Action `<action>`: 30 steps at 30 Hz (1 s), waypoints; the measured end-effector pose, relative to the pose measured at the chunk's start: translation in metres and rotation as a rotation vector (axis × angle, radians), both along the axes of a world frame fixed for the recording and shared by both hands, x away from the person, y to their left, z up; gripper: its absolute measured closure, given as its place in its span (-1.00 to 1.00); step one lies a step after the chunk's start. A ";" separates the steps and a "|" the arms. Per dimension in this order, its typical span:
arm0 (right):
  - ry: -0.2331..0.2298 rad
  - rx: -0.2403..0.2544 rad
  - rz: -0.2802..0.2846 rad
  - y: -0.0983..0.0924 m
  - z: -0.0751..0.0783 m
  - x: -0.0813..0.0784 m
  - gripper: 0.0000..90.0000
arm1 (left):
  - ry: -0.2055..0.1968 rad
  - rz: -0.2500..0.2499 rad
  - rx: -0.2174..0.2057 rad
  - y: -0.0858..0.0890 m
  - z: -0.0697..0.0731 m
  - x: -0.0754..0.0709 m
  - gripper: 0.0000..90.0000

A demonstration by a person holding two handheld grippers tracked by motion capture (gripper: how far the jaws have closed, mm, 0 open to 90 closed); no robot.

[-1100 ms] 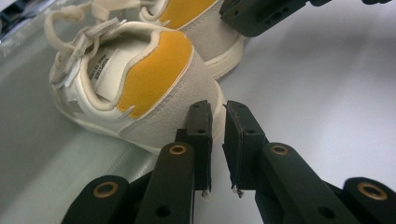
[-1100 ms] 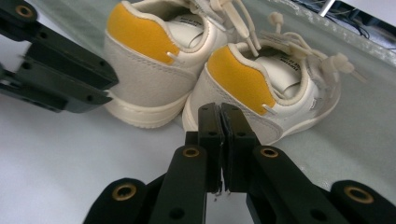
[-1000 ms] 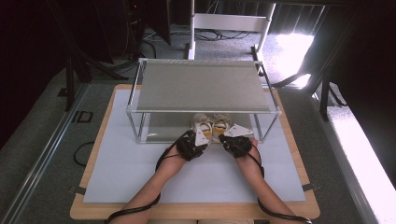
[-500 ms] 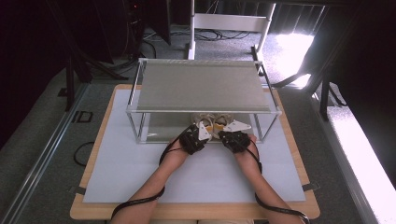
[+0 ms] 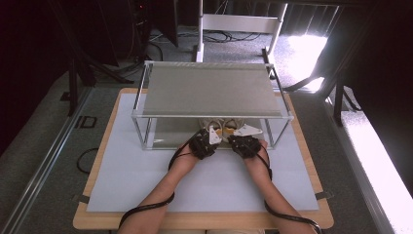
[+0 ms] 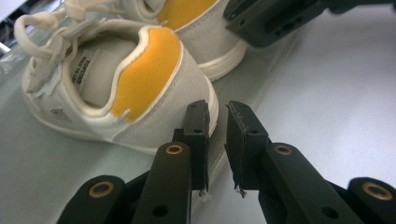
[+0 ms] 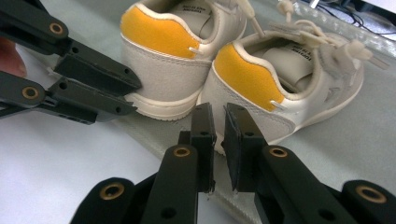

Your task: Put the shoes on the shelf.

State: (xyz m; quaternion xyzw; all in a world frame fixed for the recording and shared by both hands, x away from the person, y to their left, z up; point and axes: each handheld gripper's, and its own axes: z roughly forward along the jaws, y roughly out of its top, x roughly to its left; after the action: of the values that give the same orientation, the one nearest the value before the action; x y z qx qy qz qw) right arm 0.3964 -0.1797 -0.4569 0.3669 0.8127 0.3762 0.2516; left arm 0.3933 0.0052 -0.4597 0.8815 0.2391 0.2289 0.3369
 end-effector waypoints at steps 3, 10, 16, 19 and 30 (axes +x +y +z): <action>-0.006 0.016 0.006 -0.002 0.001 -0.005 0.78 | 0.005 0.007 -0.034 0.004 0.001 -0.006 0.63; -0.001 0.038 0.029 -0.006 0.003 -0.019 0.36 | 0.071 0.058 -0.103 0.011 0.009 -0.019 0.23; 0.022 0.089 0.006 -0.017 0.003 -0.029 0.10 | 0.101 0.069 -0.165 0.022 0.013 -0.031 -0.11; 0.022 0.104 0.006 -0.021 0.002 -0.036 0.00 | 0.103 0.071 -0.178 0.028 0.012 -0.037 -0.19; 0.002 0.092 0.045 -0.026 -0.004 -0.058 -0.60 | 0.107 0.070 -0.215 0.048 0.006 -0.053 -0.67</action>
State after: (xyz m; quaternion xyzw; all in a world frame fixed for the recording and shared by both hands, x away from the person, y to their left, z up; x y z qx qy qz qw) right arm 0.3383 -0.2056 -0.4612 0.3601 0.8029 0.4185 0.2250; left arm 0.3405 0.0533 -0.4537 0.8421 0.3107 0.1663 0.4082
